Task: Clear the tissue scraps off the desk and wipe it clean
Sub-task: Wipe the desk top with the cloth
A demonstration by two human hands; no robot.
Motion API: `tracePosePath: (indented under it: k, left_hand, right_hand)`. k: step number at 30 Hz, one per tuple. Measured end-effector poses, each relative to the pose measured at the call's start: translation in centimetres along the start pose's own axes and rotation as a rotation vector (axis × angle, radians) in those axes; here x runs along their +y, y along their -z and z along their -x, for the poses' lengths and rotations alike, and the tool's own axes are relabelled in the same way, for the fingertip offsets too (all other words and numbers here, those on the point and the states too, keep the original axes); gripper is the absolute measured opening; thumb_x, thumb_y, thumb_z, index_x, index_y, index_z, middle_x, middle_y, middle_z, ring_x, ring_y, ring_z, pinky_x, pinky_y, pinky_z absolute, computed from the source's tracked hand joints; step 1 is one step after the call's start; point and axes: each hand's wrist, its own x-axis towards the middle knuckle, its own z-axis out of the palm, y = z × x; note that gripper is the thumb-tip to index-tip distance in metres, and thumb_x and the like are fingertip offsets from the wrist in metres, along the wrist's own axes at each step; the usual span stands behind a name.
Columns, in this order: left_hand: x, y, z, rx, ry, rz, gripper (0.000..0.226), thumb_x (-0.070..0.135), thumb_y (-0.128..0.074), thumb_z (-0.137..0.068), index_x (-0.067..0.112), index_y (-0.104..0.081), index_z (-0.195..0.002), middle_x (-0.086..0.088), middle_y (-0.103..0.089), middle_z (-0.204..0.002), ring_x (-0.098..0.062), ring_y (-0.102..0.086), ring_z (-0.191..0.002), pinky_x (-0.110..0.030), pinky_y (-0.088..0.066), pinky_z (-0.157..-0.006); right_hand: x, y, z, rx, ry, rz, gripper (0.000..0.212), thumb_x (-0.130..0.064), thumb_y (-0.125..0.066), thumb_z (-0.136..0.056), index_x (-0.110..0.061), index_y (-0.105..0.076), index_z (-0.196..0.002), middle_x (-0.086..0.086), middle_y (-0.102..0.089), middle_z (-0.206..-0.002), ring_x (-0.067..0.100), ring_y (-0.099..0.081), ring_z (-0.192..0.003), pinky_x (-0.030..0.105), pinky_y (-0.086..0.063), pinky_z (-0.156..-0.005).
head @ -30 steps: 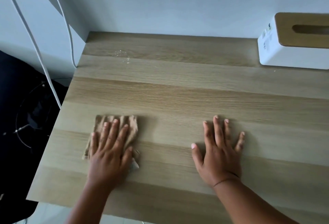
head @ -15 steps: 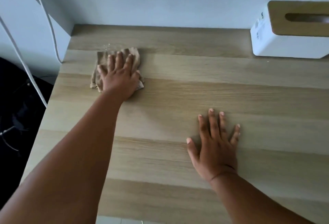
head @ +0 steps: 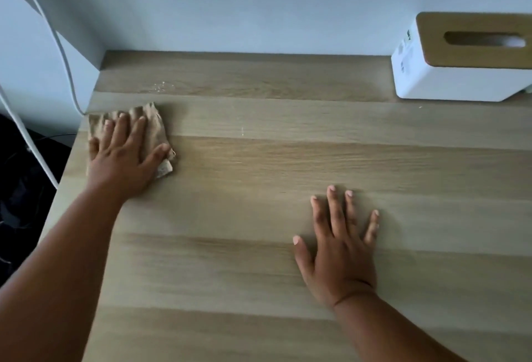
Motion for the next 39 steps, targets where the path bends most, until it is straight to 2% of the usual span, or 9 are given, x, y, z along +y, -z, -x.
tracePosePath:
  k: [3,7,13,19,22,25,30,34,39]
  left_hand:
    - [2.2,0.1,-5.1,-0.022,0.123,-0.019,0.104,0.097,-0.006,-0.078,0.037,-0.003,-0.163,0.0,0.002,-0.174,-0.024,0.009,-0.16,-0.055,0.005,-0.126]
    - [7.3,-0.1,-8.2,-0.027,0.081,-0.007,0.098,0.092,-0.009,-0.082,0.038,-0.006,-0.163,0.001,0.005,-0.174,-0.026,0.011,-0.159,-0.061,0.005,-0.125]
    - [13.0,-0.9,-3.1,-0.011,-0.297,-0.014,0.086,0.081,-0.022,-0.09,0.035,-0.016,-0.163,0.002,-0.003,-0.174,-0.021,0.001,-0.16,-0.056,-0.002,-0.127]
    - [5.1,-1.7,3.9,0.034,-0.672,0.015,0.079,0.073,-0.036,-0.095,0.03,-0.028,-0.162,0.005,-0.018,-0.172,-0.019,-0.012,-0.16,-0.058,-0.018,-0.125]
    - [0.1,-1.2,2.7,0.039,-0.546,-0.021,0.08,0.075,-0.031,-0.095,0.034,-0.024,-0.163,0.006,-0.017,-0.172,-0.018,-0.013,-0.16,-0.056,-0.02,-0.125]
    - [-1.5,-0.2,-1.7,0.023,-0.266,-0.004,0.085,0.084,-0.026,-0.09,0.04,-0.017,-0.163,0.007,-0.012,-0.172,-0.019,-0.009,-0.16,-0.047,-0.013,-0.124]
    - [3.1,0.2,-9.5,-0.011,-0.027,0.001,0.093,0.09,-0.017,-0.084,0.039,-0.01,-0.161,-0.002,-0.004,-0.174,-0.027,-0.002,-0.16,-0.059,-0.004,-0.125]
    - [11.3,-0.2,-8.9,-0.051,-0.156,-0.013,0.088,0.08,-0.022,-0.086,0.04,-0.011,-0.163,-0.001,0.0,-0.174,-0.025,0.003,-0.16,-0.059,-0.003,-0.126]
    - [17.6,-3.6,2.2,0.004,-0.507,-0.053,0.08,0.076,-0.025,-0.093,0.037,-0.018,-0.163,-0.001,-0.008,-0.174,-0.025,-0.001,-0.16,-0.063,-0.007,-0.125]
  right_hand:
    - [0.0,0.1,0.0,-0.022,-0.008,0.006,0.081,-0.063,-0.041,-0.09,-0.021,-0.034,-0.159,0.01,-0.013,-0.172,0.038,-0.009,-0.158,0.074,-0.01,-0.118]
    - [0.0,0.1,0.0,-0.013,-0.006,-0.005,0.081,-0.063,-0.043,-0.09,-0.021,-0.037,-0.158,0.011,-0.016,-0.172,0.039,-0.011,-0.158,0.074,-0.01,-0.118]
    - [0.0,0.1,0.0,-0.025,-0.003,0.013,0.08,-0.064,-0.04,-0.092,-0.02,-0.034,-0.16,0.01,-0.013,-0.173,0.037,-0.007,-0.159,0.074,-0.01,-0.119]
    - [-0.1,0.5,0.1,-0.026,-0.004,-0.009,0.081,-0.063,-0.045,-0.09,-0.021,-0.036,-0.159,0.009,-0.011,-0.173,0.037,-0.007,-0.159,0.074,-0.01,-0.119]
    - [-0.1,0.6,0.2,-0.029,0.003,-0.015,0.082,-0.063,-0.046,-0.09,-0.021,-0.037,-0.159,0.01,-0.011,-0.173,0.038,-0.008,-0.159,0.074,-0.01,-0.119]
    - [-0.1,0.7,0.1,-0.031,-0.001,-0.011,0.082,-0.064,-0.045,-0.09,-0.021,-0.036,-0.159,0.01,-0.011,-0.173,0.038,-0.008,-0.159,0.074,-0.01,-0.119]
    - [-0.2,0.5,0.1,-0.051,0.001,-0.013,0.081,-0.064,-0.043,-0.092,-0.022,-0.034,-0.16,0.011,-0.012,-0.173,0.038,-0.007,-0.159,0.075,-0.011,-0.118]
    - [-0.2,0.6,0.0,-0.062,-0.004,-0.003,0.081,-0.063,-0.043,-0.091,-0.021,-0.033,-0.16,0.011,-0.012,-0.173,0.039,-0.008,-0.159,0.074,-0.01,-0.118]
    - [-0.3,0.8,0.0,-0.048,-0.006,-0.007,0.081,-0.063,-0.044,-0.09,-0.021,-0.038,-0.158,0.009,-0.015,-0.172,0.037,-0.011,-0.158,0.074,-0.01,-0.119]
